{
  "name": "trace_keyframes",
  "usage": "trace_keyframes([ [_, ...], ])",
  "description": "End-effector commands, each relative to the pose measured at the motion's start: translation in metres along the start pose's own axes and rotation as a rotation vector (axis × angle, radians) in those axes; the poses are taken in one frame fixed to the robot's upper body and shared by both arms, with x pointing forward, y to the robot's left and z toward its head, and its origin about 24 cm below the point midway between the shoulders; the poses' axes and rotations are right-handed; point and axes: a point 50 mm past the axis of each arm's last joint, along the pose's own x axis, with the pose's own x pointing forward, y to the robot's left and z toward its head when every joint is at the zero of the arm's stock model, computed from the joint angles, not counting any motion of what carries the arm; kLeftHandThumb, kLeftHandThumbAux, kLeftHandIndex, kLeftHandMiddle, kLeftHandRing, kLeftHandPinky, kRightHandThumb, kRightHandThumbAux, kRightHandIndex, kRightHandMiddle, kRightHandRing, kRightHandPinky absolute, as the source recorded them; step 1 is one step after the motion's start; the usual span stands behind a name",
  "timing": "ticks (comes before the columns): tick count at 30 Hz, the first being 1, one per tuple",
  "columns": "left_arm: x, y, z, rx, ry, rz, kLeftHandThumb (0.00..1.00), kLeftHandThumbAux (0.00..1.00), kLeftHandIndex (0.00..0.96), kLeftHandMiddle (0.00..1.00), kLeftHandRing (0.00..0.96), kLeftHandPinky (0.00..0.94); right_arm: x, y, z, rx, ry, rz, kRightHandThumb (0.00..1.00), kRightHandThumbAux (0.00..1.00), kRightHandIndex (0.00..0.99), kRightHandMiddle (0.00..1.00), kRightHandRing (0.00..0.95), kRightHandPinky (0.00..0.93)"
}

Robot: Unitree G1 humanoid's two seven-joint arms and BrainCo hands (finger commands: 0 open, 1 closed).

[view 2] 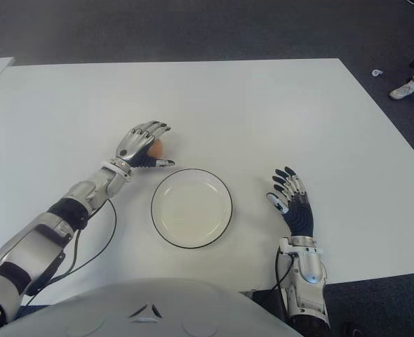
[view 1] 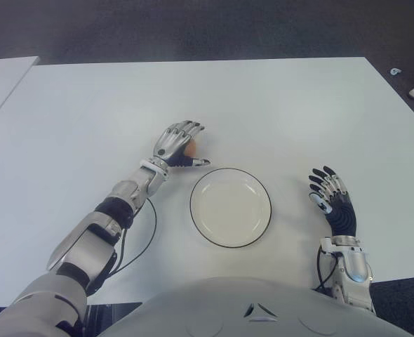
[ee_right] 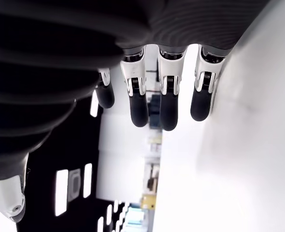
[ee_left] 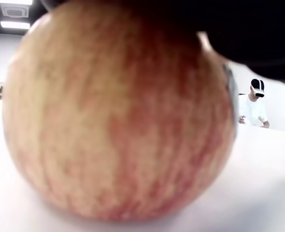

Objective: Put the apples into the plate.

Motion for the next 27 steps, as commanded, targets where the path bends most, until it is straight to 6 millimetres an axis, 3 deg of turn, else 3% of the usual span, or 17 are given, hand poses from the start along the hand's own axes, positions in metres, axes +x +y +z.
trace_keyframes([
  [1, -0.021, -0.039, 0.012, -0.026, 0.006, -0.165, 0.304, 0.293, 0.140, 0.142, 0.130, 0.177, -0.023, -0.006, -0.023, 0.034, 0.179, -0.023, 0.360, 0.584, 0.106, 0.214, 0.210, 0.232],
  [27, -0.023, -0.042, 0.012, -0.021, 0.019, -0.158, 0.257, 0.310, 0.171, 0.153, 0.134, 0.170, -0.032, -0.023, -0.010, -0.009, 0.164, -0.051, 0.406, 0.583, 0.097, 0.189, 0.181, 0.217],
])
